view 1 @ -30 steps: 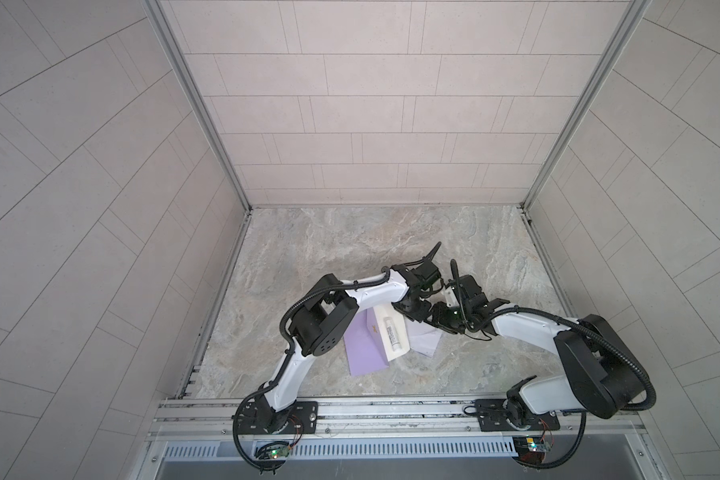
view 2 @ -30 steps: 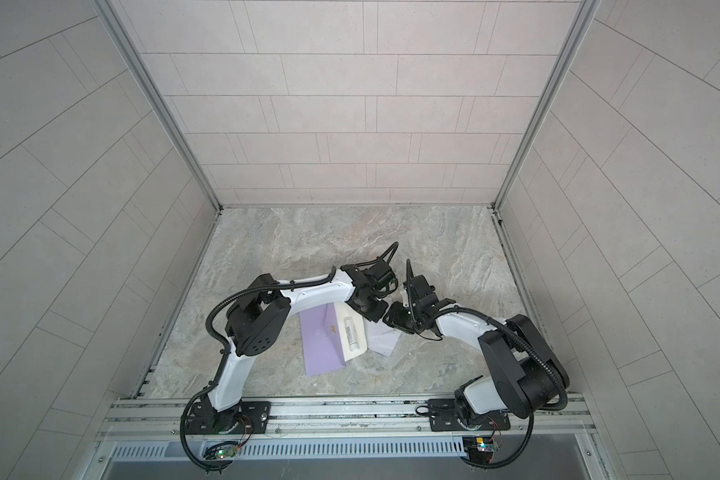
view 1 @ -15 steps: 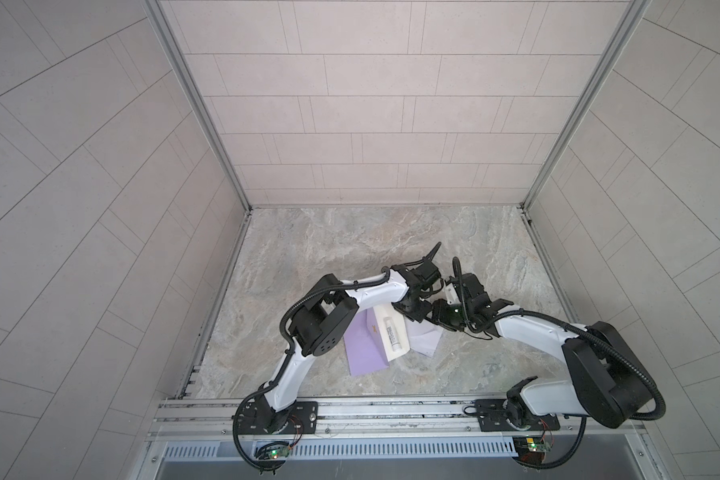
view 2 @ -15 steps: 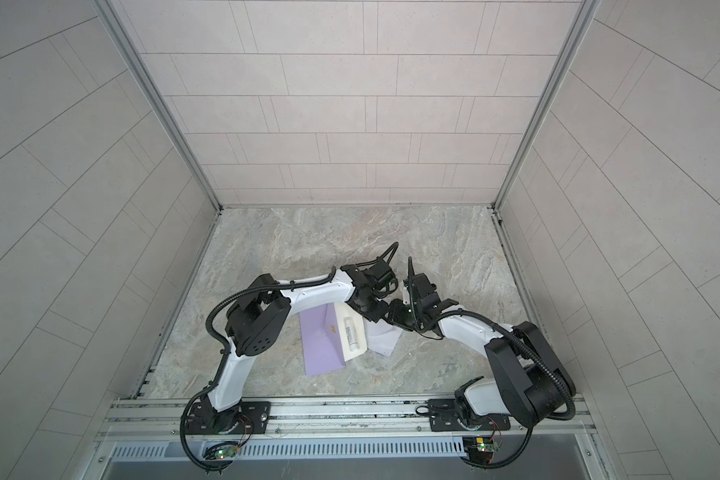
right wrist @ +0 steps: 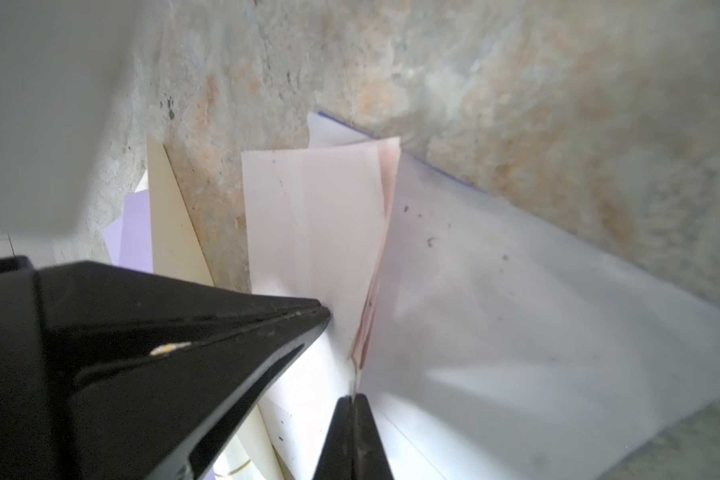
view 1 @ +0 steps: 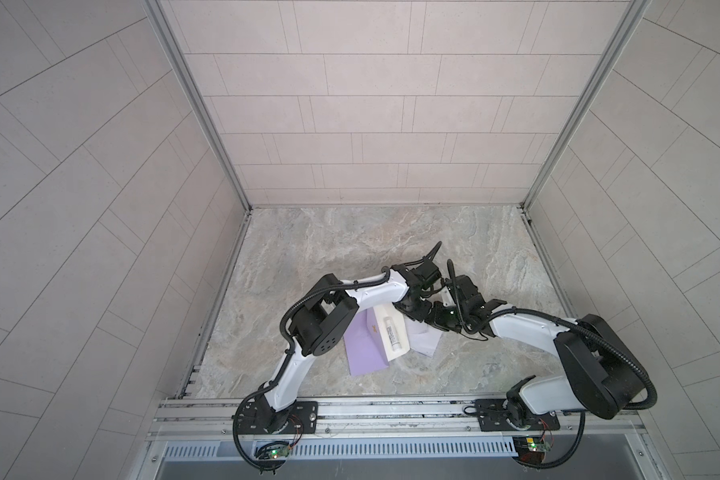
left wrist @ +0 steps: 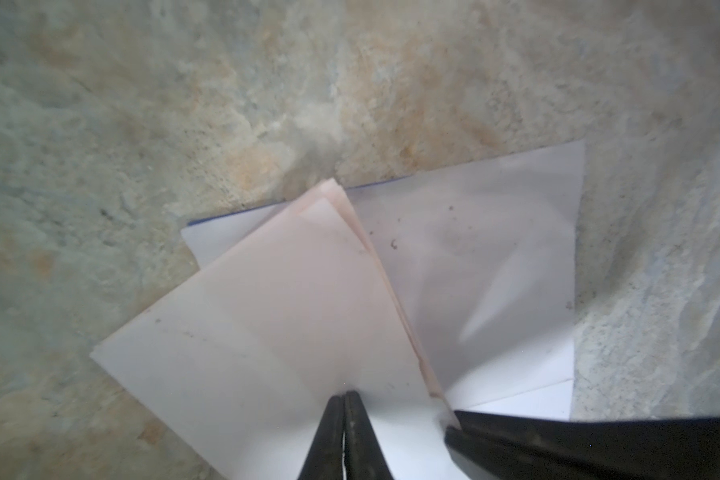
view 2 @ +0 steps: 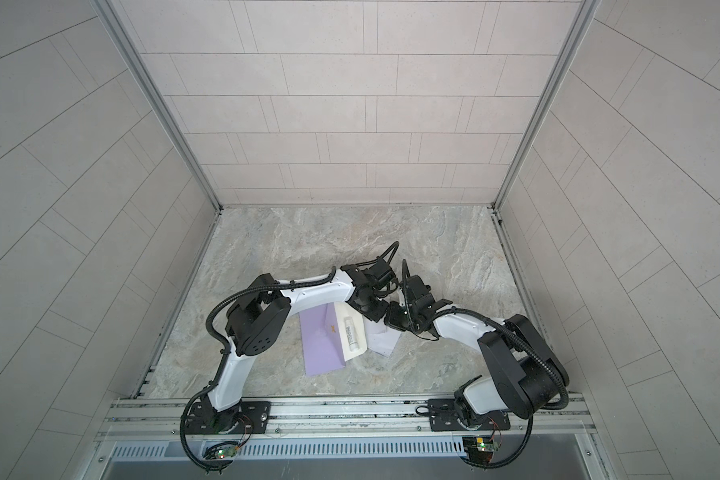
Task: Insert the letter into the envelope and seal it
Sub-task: 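Lift the folded letter with the right gripper while the left gripper draws back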
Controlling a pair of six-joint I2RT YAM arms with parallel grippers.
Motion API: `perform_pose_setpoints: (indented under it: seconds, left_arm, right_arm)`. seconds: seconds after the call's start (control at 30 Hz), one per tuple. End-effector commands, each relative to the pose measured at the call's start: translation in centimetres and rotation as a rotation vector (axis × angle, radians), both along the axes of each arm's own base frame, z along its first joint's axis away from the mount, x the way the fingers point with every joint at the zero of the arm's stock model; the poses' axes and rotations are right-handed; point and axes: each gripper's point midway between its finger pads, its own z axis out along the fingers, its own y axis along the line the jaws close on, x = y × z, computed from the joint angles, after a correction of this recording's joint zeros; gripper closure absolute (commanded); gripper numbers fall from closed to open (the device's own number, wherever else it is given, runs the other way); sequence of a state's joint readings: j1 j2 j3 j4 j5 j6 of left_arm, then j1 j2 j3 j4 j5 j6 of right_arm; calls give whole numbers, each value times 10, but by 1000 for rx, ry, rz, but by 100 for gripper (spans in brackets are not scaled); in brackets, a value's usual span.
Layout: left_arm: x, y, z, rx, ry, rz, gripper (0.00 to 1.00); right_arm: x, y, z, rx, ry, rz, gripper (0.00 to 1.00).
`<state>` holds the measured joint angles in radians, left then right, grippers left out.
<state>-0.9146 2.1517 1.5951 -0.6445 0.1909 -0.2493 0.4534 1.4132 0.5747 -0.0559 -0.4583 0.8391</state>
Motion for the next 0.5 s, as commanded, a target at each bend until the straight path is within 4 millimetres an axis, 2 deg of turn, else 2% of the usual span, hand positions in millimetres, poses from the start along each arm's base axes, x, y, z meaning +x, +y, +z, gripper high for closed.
perform_pose_setpoints:
  seconds: [0.0, 0.07, 0.13, 0.23, 0.33, 0.47]
  left_arm:
    - [3, -9, 12, -30, -16, -22, 88]
    - [7, -15, 25, -60, -36, -16, 83]
    - [14, -23, 48, -125, -57, -2, 68]
    - [23, -31, 89, -247, -83, 25, 52]
    - [31, -31, 125, -383, -90, 64, 43]
    - [35, -25, 143, -561, -17, 132, 38]
  right_arm:
    - [10, -6, 15, -36, -70, -30, 100]
    - [9, -14, 21, -65, -93, -42, 100]
    - [7, -22, 31, -84, -125, -54, 100]
    - [3, -30, 49, -75, -181, -54, 100]
    - [-3, -42, 67, -61, -219, -65, 100]
    - [-9, -49, 89, 30, -242, -66, 100]
